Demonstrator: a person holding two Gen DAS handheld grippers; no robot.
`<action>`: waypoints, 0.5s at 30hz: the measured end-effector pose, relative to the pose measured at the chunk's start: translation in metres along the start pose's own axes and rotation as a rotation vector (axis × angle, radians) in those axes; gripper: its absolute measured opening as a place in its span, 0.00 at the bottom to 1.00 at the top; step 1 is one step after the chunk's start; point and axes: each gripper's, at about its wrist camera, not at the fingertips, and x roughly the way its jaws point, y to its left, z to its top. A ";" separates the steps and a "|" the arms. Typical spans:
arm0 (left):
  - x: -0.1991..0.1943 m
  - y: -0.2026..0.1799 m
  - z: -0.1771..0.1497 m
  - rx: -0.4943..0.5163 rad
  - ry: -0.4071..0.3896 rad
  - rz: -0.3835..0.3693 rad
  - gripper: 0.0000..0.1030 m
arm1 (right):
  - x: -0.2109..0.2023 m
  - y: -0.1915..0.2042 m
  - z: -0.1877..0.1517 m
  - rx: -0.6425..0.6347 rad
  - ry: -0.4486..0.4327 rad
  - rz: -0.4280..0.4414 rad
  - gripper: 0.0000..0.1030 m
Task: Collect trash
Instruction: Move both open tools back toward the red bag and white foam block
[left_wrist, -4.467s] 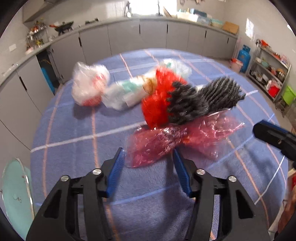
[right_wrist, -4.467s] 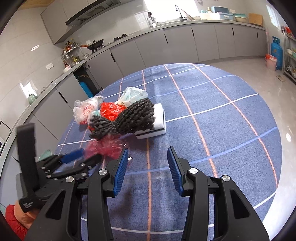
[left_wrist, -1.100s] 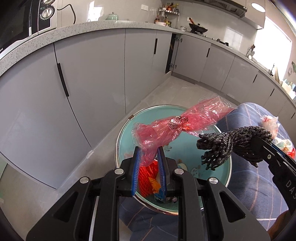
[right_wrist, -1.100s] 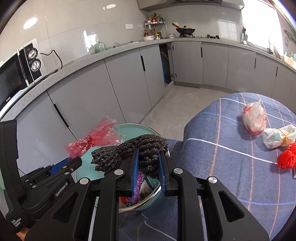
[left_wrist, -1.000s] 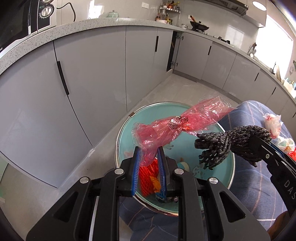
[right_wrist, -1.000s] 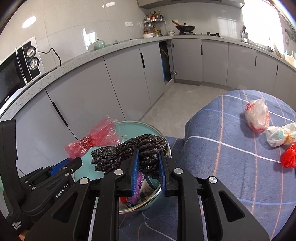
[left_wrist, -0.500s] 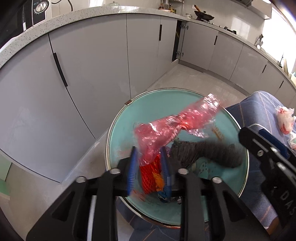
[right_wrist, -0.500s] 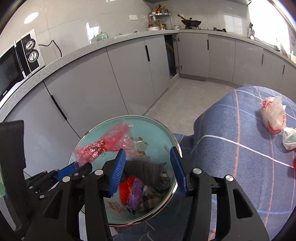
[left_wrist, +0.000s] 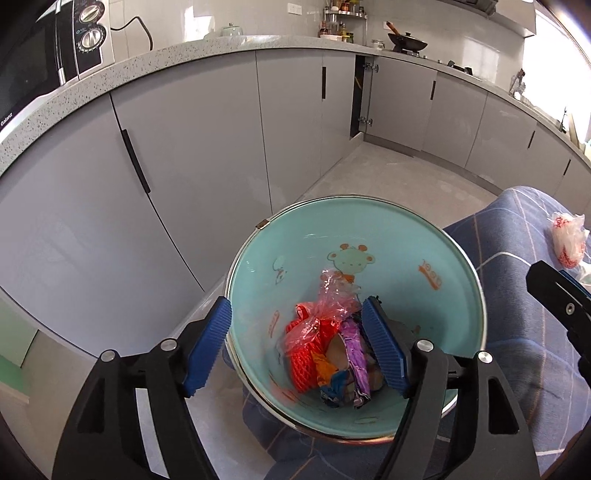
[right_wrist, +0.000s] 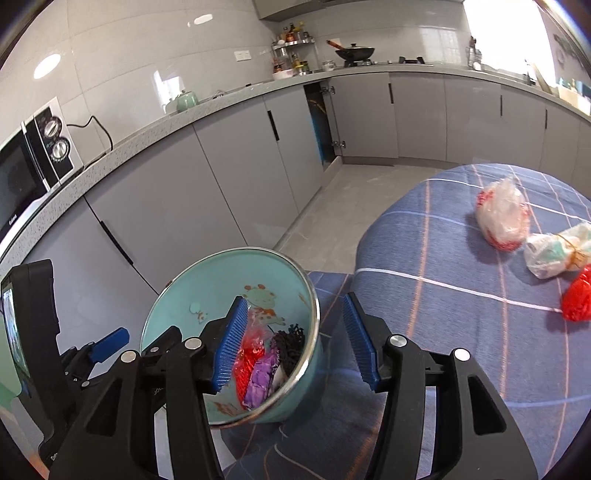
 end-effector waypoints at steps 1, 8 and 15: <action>-0.003 -0.002 -0.001 0.003 -0.003 -0.002 0.72 | -0.005 -0.004 -0.001 0.008 -0.004 -0.003 0.52; -0.018 -0.021 -0.004 0.037 -0.029 -0.034 0.76 | -0.027 -0.027 -0.006 0.051 -0.019 -0.038 0.55; -0.033 -0.049 -0.011 0.094 -0.044 -0.096 0.79 | -0.048 -0.065 -0.016 0.117 -0.029 -0.099 0.58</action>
